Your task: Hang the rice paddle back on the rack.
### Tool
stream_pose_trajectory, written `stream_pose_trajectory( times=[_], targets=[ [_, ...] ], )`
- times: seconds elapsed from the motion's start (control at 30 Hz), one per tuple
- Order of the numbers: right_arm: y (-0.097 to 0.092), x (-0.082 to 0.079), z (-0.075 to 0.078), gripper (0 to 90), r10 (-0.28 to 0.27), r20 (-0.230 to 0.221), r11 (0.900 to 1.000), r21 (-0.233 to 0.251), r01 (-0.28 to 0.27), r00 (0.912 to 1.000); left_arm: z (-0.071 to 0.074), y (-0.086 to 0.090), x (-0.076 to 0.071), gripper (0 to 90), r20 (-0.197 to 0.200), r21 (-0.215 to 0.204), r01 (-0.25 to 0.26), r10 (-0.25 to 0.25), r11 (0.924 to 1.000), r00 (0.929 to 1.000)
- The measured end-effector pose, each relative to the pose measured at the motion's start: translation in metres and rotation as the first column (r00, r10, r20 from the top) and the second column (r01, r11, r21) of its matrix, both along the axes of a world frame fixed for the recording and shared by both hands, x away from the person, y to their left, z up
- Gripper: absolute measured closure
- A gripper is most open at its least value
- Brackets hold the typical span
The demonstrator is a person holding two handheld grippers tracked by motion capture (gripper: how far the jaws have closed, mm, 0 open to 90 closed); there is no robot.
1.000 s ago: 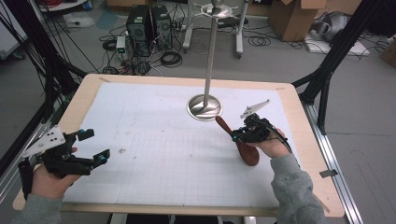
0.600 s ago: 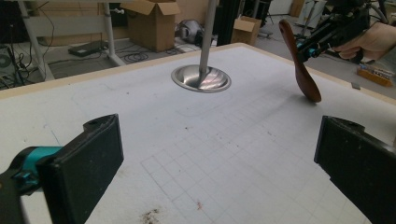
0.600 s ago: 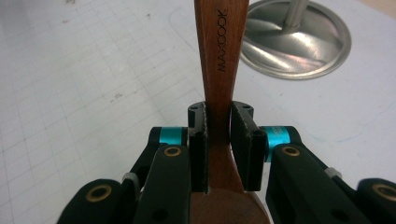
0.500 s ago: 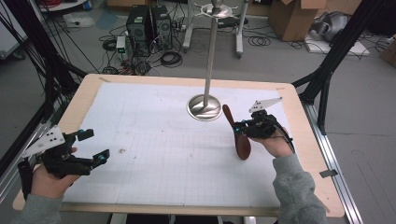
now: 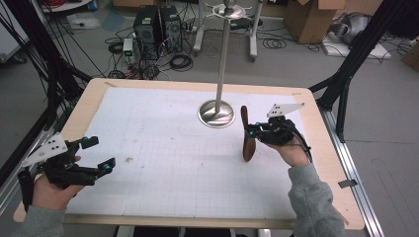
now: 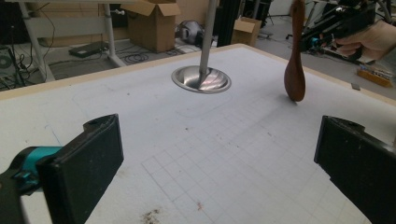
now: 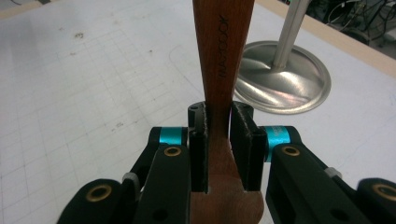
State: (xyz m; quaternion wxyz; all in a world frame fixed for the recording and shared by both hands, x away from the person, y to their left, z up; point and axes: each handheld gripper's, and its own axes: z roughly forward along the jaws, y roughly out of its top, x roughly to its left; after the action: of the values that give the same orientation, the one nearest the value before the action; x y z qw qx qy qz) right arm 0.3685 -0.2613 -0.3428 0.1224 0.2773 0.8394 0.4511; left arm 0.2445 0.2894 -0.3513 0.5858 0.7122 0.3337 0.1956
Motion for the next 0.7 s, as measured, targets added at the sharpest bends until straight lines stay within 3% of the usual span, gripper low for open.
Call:
stream_pose_trajectory(
  times=[0.7],
  targets=[
    [-0.0038, -0.004, 0.0077, 77.3, -0.003, 0.075, 0.9944, 0.105, -0.005, 0.9972, -0.0002, -0.0004, 0.0002, 1.8, -0.001, 0.002, 0.001, -0.001, 1.0, 1.0]
  ],
)
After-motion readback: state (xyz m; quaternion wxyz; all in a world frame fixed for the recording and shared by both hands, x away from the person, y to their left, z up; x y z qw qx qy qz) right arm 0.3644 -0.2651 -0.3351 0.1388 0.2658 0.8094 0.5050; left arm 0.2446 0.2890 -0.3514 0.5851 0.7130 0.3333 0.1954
